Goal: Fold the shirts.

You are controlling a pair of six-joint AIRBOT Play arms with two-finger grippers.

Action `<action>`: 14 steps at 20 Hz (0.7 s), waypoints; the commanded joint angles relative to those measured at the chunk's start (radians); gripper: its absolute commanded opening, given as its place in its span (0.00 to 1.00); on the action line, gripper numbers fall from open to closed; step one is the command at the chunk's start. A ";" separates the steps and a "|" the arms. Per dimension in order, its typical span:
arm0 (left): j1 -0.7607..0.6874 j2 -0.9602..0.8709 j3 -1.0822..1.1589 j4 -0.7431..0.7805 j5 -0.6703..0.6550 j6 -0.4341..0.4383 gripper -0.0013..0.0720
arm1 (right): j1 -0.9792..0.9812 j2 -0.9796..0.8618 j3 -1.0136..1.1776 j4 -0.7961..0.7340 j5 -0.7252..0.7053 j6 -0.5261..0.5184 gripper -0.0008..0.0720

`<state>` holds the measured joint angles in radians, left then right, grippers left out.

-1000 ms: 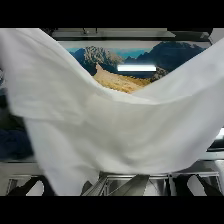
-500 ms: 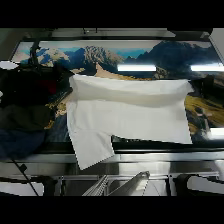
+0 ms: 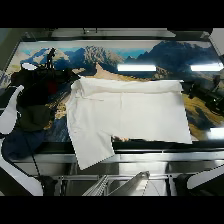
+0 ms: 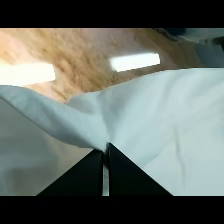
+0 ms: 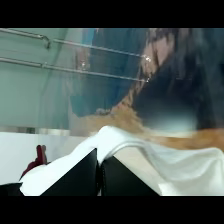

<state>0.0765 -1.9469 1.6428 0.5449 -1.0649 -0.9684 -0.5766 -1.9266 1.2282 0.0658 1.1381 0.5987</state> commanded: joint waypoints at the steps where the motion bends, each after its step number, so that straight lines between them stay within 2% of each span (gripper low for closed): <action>1: -0.002 -0.020 0.022 0.073 0.009 -0.012 0.04 | -0.008 -0.026 0.116 -0.198 -0.005 0.102 0.03; 3: -0.017 -0.024 0.022 0.127 0.014 -0.013 0.03 | -0.002 -0.025 0.147 -0.304 -0.006 0.113 0.03; 9: -0.060 -0.024 0.022 0.173 0.140 -0.013 0.03 | 0.000 -0.024 0.150 -0.322 -0.065 0.109 0.03; 13: -0.084 -0.024 0.022 0.173 0.143 0.003 0.03 | 0.021 -0.024 0.150 -0.382 -0.069 0.105 0.04; 14: -0.089 -0.023 0.022 0.173 0.143 0.011 0.03 | 0.029 -0.024 0.150 -0.394 -0.068 0.105 0.13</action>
<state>0.0051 -1.9697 1.6638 0.7116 -0.9363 -0.9756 -0.5640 -1.9507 1.3758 -0.2775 1.0752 0.7063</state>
